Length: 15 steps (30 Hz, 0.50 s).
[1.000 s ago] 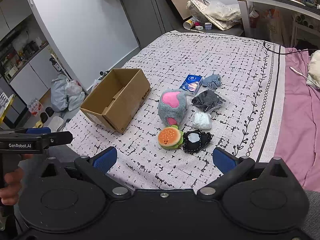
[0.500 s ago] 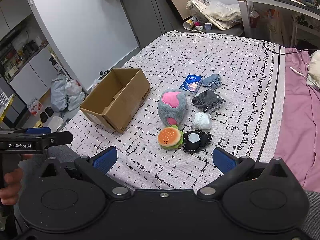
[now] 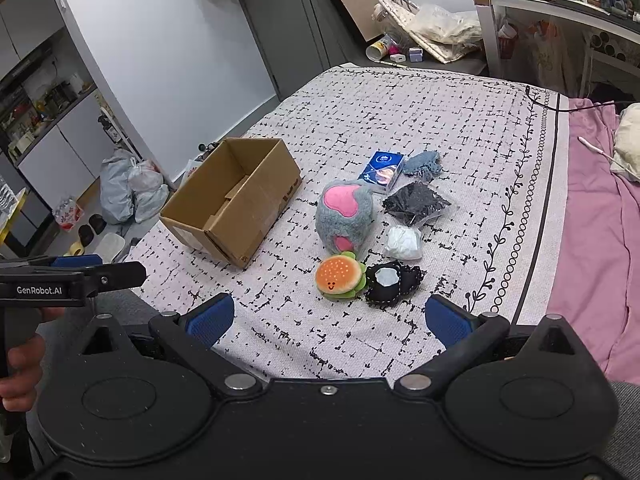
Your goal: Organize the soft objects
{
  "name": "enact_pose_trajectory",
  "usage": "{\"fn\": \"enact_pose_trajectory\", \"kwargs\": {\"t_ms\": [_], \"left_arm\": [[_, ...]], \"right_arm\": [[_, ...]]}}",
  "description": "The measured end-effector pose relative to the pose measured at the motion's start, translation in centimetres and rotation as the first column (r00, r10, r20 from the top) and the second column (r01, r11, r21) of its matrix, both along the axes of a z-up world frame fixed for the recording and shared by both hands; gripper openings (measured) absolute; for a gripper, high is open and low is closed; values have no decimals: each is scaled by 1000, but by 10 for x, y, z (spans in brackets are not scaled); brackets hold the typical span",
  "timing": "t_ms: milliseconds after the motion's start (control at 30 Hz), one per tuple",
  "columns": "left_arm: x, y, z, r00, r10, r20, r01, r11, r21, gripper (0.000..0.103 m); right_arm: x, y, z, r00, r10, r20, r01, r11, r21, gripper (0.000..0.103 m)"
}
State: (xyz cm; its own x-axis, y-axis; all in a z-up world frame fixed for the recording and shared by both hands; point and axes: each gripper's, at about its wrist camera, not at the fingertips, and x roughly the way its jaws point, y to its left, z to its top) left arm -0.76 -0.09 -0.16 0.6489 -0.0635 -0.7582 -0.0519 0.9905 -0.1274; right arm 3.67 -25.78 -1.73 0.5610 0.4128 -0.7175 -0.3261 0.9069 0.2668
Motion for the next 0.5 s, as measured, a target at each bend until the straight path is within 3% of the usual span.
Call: {"fn": "enact_pose_trajectory", "kwargs": {"t_ms": [367, 500], "left_arm": [[19, -7, -13, 1000, -8, -4, 7, 999, -45, 102], [30, -9, -20, 1000, -8, -11, 7, 997, -74, 101]], "right_arm": [[19, -8, -2, 993, -113, -43, 115, 992, 46, 103], [28, -6, -7, 988, -138, -72, 141, 989, 39, 97]]}}
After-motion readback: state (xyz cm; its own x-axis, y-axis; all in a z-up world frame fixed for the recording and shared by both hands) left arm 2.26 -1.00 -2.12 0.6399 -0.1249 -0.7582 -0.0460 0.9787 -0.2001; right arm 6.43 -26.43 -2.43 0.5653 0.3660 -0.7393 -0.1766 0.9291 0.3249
